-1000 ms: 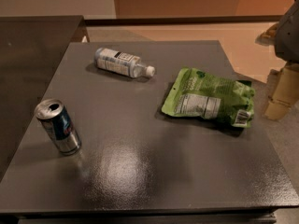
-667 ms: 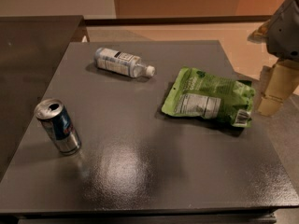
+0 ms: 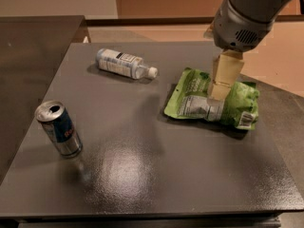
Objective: Place blue plastic bottle upright
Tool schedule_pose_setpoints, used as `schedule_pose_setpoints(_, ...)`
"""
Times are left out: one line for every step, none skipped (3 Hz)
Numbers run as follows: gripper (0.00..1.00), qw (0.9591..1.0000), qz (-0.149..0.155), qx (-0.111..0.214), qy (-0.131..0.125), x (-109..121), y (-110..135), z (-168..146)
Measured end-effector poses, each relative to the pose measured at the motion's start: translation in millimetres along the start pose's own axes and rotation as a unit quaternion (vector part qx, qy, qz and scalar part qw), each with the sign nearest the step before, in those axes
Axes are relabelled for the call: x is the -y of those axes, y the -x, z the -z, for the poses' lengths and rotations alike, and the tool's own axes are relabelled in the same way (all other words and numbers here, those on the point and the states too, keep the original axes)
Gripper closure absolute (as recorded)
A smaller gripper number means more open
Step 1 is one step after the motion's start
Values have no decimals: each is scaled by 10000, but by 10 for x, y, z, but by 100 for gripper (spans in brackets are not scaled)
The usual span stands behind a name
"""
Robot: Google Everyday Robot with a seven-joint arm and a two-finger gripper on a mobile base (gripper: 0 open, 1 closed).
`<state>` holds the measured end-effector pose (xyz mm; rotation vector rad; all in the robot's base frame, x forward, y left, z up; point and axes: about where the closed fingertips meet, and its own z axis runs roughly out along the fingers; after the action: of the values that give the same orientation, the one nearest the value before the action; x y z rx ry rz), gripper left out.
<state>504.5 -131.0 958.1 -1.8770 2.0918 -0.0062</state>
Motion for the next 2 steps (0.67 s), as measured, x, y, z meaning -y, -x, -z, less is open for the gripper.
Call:
schedule_pose_setpoints(0,9997,208,25,126,200,391,-280)
schedule_pose_setpoints(0,9993,262,34,265,396,717,-507)
